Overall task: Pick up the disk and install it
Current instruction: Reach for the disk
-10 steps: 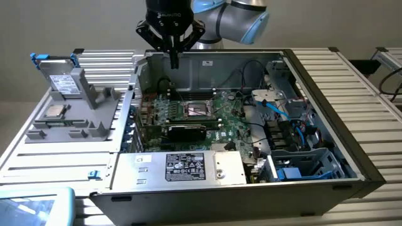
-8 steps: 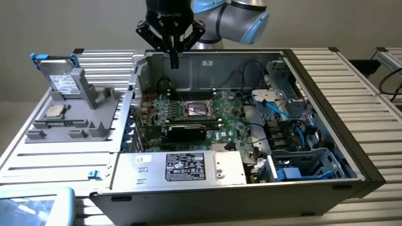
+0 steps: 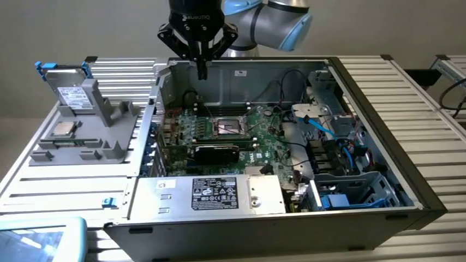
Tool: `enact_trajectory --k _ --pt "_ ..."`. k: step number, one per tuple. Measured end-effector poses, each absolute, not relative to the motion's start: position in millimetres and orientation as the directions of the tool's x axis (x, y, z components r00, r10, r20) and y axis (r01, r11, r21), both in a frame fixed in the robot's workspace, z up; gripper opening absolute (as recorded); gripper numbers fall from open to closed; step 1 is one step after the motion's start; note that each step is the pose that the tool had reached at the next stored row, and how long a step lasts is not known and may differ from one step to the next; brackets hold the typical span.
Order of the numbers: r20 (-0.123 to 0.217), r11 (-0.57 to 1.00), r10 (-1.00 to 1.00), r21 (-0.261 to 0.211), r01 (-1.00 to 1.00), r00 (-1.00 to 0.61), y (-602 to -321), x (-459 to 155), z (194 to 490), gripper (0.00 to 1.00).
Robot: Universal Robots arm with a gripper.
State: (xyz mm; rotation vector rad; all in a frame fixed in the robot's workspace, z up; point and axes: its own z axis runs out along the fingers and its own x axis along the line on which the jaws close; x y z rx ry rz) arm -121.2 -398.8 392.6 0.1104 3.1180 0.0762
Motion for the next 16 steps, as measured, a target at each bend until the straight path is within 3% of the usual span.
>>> enact_trajectory --k 16 --pt "-0.019 0.996 0.071 0.050 0.070 -0.997 -390.3 -148.7 392.6 0.11"
